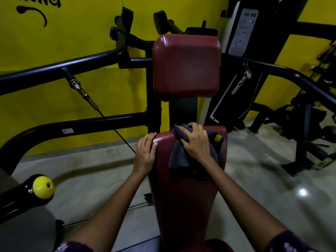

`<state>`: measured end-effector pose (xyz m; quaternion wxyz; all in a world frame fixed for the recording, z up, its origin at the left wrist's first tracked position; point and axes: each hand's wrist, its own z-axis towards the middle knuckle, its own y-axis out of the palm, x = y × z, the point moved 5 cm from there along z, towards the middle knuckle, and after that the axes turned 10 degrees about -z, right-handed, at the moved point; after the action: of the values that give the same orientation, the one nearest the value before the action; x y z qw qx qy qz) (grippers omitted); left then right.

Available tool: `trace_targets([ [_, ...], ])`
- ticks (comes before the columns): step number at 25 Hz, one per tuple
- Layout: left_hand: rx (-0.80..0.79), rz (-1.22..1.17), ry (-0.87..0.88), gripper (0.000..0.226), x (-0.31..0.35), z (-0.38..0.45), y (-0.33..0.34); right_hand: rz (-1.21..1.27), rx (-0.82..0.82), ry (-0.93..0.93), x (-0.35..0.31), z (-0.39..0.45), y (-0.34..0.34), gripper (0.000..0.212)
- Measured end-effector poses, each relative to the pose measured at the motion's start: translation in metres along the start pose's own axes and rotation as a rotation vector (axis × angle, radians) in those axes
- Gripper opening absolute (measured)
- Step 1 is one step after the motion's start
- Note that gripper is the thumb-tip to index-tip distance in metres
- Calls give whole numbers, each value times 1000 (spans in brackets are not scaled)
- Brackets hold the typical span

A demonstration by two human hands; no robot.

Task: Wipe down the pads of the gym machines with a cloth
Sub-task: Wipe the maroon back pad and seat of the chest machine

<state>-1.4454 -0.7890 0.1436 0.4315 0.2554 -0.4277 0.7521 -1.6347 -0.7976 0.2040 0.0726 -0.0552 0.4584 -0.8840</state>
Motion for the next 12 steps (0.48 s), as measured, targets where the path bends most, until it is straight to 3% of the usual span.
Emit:
trace_targets([
  [3, -16, -45, -25, 60, -1, 1, 0, 5, -23, 267, 47, -5, 4, 39],
  [5, -18, -89, -36, 60, -3, 1, 0, 10, -24, 385, 45, -7, 7, 37],
  [7, -15, -109, -33, 58, -5, 2, 0, -8, 9, 288, 8, -5, 3, 38],
  [9, -16, -105, -35, 58, -7, 1, 2, -45, 32, 68, -31, -2, 2, 42],
  [12, 23, -189, -110, 61, -10, -6, 0, -66, 15, -164, -36, 4, 2, 48],
])
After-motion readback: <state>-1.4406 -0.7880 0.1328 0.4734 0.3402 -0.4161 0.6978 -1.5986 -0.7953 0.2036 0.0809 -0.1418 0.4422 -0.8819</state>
